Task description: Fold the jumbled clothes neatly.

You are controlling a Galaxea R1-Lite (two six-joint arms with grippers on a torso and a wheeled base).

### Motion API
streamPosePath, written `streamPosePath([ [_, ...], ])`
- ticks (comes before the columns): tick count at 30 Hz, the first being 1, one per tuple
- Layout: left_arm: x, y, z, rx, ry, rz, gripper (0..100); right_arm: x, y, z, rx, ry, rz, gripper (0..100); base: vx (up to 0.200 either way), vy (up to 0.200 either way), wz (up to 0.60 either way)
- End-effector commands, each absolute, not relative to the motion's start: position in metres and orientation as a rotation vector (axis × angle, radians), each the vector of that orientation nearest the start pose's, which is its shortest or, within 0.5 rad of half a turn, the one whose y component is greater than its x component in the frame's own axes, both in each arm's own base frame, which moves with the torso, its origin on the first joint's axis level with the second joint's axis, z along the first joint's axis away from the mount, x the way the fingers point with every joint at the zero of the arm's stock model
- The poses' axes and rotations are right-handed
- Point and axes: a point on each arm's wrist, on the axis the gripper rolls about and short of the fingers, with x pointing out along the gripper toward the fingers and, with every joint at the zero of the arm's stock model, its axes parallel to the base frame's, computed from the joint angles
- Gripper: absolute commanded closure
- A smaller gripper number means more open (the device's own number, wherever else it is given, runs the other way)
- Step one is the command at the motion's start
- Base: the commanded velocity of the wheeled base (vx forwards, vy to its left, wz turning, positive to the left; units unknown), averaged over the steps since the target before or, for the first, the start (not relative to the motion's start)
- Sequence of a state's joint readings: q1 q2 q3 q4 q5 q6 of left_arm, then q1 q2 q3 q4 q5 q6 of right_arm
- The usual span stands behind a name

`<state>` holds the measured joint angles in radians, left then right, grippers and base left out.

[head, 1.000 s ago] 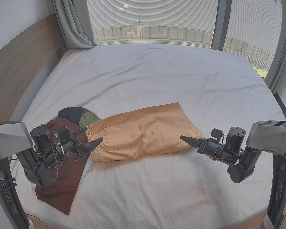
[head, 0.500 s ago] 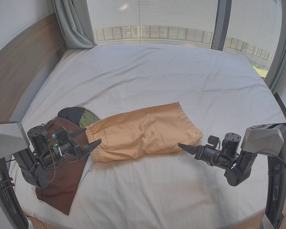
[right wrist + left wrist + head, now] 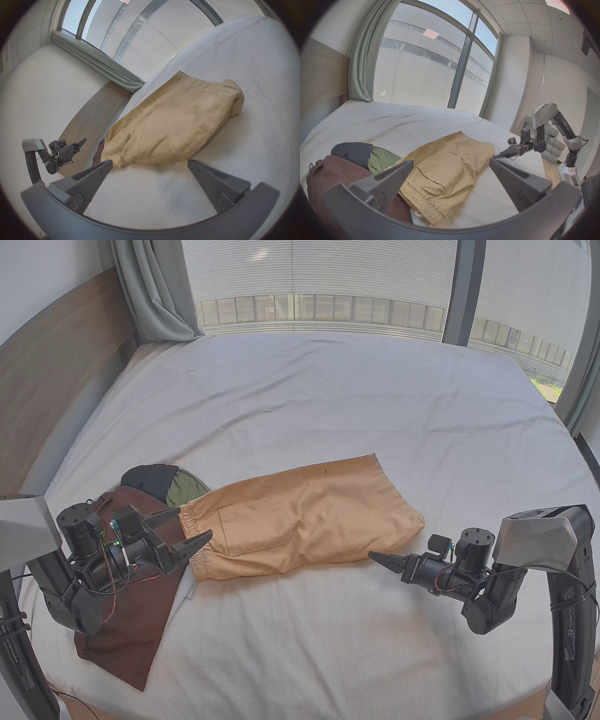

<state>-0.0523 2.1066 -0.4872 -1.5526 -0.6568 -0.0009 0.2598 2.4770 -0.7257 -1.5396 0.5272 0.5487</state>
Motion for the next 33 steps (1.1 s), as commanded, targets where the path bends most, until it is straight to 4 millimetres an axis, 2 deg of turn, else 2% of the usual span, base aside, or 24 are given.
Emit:
streamPosePath([
  [1, 0.317, -0.030, 0.074, -0.023, 0.064, -0.710, 0, 0.364, 0.111, -0.033, 0.548, 0.442, 0.705, 0, 0.000, 0.000, 0.00],
  [7, 0.317, -0.028, 0.073, -0.022, 0.065, -0.711, 0, 0.370, 0.115, -0.042, 0.549, 0.441, 0.707, 0, 0.000, 0.000, 0.00],
  [19, 0.316, -0.029, 0.072, -0.025, 0.070, -0.713, 0, 0.392, 0.141, -0.058, 0.589, 0.380, 0.654, 0, 0.000, 0.000, 0.00],
  [24, 0.315, -0.029, 0.072, -0.029, 0.074, -0.711, 0, 0.403, 0.145, -0.054, 0.612, 0.327, 0.617, 0, 0.000, 0.000, 0.00],
  [33, 0.315, -0.030, 0.071, -0.029, 0.077, -0.713, 0, 0.407, 0.146, -0.050, 0.670, 0.323, 0.613, 0, 0.000, 0.000, 0.00],
])
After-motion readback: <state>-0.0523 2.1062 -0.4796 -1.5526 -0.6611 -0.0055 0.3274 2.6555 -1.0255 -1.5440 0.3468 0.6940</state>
